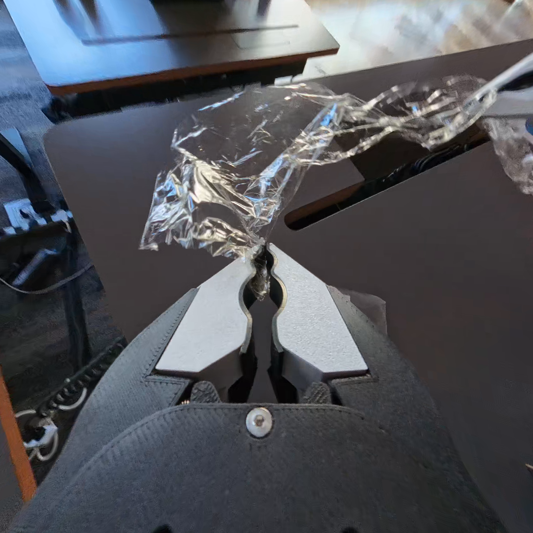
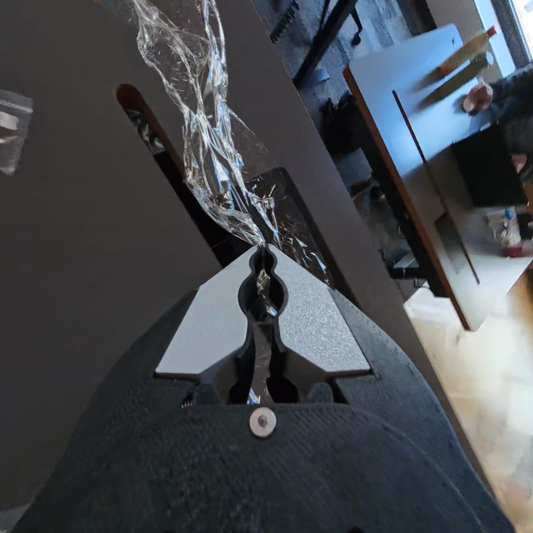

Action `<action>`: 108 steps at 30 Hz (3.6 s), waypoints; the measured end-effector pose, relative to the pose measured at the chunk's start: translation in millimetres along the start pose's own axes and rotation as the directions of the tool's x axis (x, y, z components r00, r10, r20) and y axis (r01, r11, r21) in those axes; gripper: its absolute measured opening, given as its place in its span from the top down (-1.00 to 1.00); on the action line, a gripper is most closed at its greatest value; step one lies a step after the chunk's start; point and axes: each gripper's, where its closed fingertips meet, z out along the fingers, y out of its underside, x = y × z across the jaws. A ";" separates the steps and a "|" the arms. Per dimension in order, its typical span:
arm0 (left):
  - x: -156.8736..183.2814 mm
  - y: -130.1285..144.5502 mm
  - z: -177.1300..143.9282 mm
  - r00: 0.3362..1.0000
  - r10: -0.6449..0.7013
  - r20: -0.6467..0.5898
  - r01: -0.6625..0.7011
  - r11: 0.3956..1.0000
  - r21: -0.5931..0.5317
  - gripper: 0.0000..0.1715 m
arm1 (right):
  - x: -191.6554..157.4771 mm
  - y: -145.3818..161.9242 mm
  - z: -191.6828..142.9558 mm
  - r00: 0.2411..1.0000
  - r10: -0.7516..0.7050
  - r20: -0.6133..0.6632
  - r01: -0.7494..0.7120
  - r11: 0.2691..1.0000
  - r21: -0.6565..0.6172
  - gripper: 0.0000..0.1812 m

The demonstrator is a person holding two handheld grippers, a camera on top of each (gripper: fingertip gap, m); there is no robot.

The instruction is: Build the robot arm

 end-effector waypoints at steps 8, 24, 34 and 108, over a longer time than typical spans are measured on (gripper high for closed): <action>-8.0 34.9 14.2 0.997 -0.067 0.038 0.071 0.992 -0.107 1.00 | 33.1 15.5 78.3 0.913 -0.407 0.010 0.405 0.904 -0.136 1.00; -10.1 5.1 -21.7 0.984 -0.108 0.145 0.108 0.994 0.010 0.65 | 45.6 46.0 -21.1 0.986 0.044 0.159 -0.055 0.996 0.064 0.41; 106.3 56.9 -202.4 0.989 0.125 0.084 -0.137 0.978 0.158 0.67 | -175.6 134.0 -206.0 0.902 0.062 0.427 -0.117 0.988 0.104 0.45; 261.3 168.1 -360.4 0.971 0.167 0.170 -0.205 0.950 0.235 0.70 | -170.1 168.7 -179.9 0.894 0.014 0.447 -0.041 0.998 0.051 0.61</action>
